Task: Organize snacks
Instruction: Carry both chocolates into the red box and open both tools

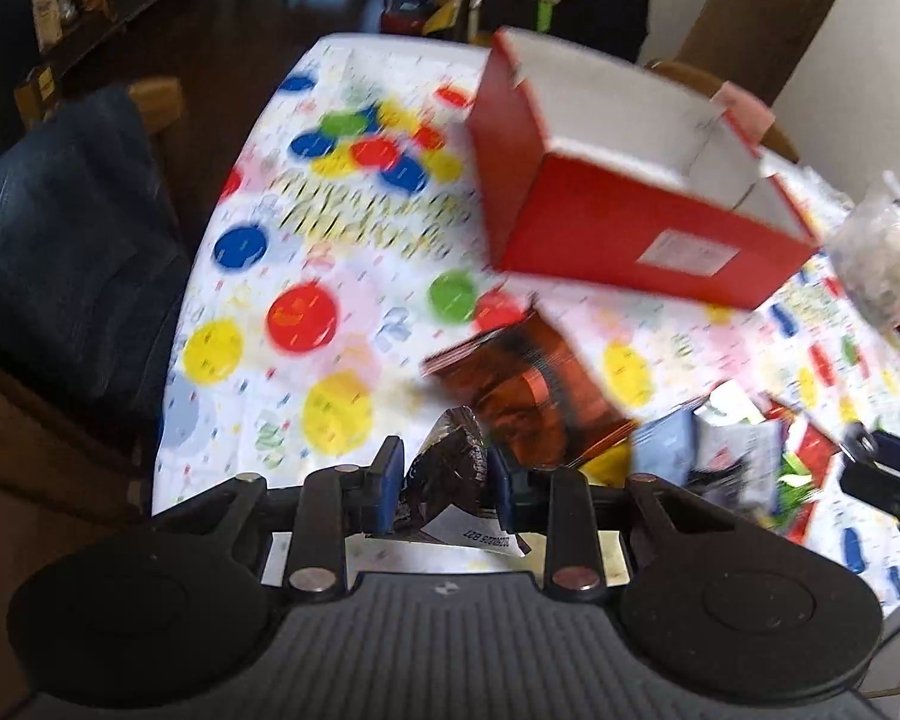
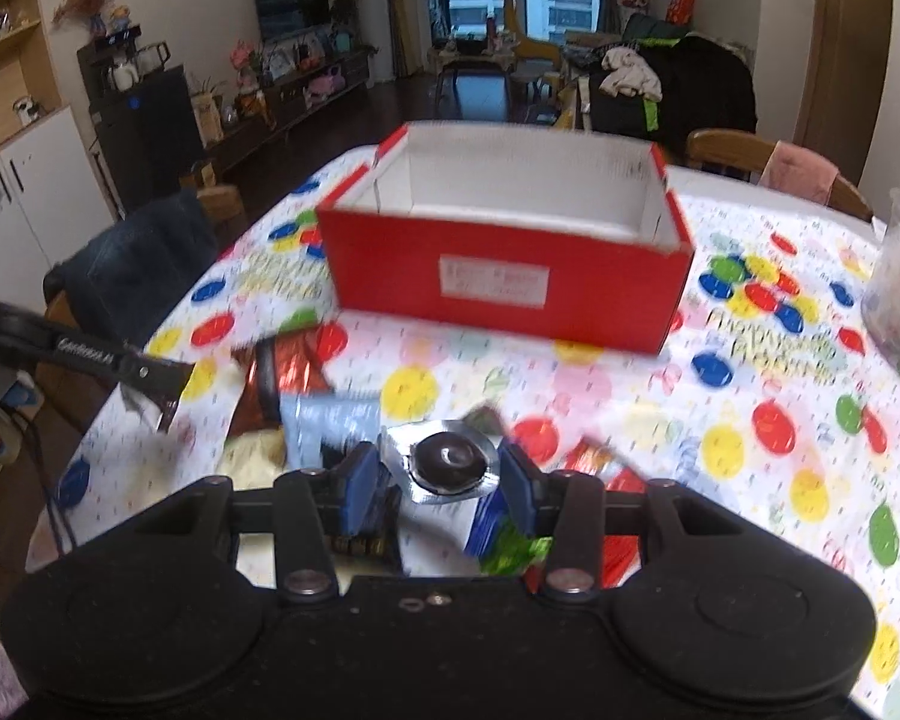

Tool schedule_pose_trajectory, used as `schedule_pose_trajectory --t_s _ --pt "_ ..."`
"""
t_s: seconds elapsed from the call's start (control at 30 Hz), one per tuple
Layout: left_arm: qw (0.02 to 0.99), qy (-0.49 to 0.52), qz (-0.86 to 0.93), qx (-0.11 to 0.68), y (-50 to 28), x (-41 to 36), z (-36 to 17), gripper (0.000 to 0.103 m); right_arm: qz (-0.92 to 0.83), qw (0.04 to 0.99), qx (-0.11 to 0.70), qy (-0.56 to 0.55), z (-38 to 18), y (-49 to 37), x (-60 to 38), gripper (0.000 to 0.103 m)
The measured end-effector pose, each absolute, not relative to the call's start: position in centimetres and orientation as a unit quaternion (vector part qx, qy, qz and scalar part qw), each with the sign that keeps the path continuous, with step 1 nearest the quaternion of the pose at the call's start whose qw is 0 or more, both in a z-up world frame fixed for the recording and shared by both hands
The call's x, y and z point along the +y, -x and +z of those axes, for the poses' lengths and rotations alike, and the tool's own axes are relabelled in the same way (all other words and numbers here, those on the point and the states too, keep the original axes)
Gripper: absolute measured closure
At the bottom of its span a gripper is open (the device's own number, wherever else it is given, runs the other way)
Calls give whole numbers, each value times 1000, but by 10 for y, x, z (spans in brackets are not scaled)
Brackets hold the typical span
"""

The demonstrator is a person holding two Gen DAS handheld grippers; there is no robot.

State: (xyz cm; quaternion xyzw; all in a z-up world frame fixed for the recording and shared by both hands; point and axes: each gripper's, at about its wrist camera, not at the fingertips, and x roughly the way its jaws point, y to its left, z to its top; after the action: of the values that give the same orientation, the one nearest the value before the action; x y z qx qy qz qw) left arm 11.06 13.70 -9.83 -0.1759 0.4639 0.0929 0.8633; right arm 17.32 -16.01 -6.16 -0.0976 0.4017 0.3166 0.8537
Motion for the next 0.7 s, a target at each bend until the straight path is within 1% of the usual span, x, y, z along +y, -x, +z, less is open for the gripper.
schedule_pose_trajectory --t_s 0.3,0.7 --pt "888 157 69 428 -144 120 -49 74 319 871 361 96 -27 -216 -162 59" --pt "897 116 70 421 -222 98 -19 73 323 875 347 100 -15 -301 -149 59"
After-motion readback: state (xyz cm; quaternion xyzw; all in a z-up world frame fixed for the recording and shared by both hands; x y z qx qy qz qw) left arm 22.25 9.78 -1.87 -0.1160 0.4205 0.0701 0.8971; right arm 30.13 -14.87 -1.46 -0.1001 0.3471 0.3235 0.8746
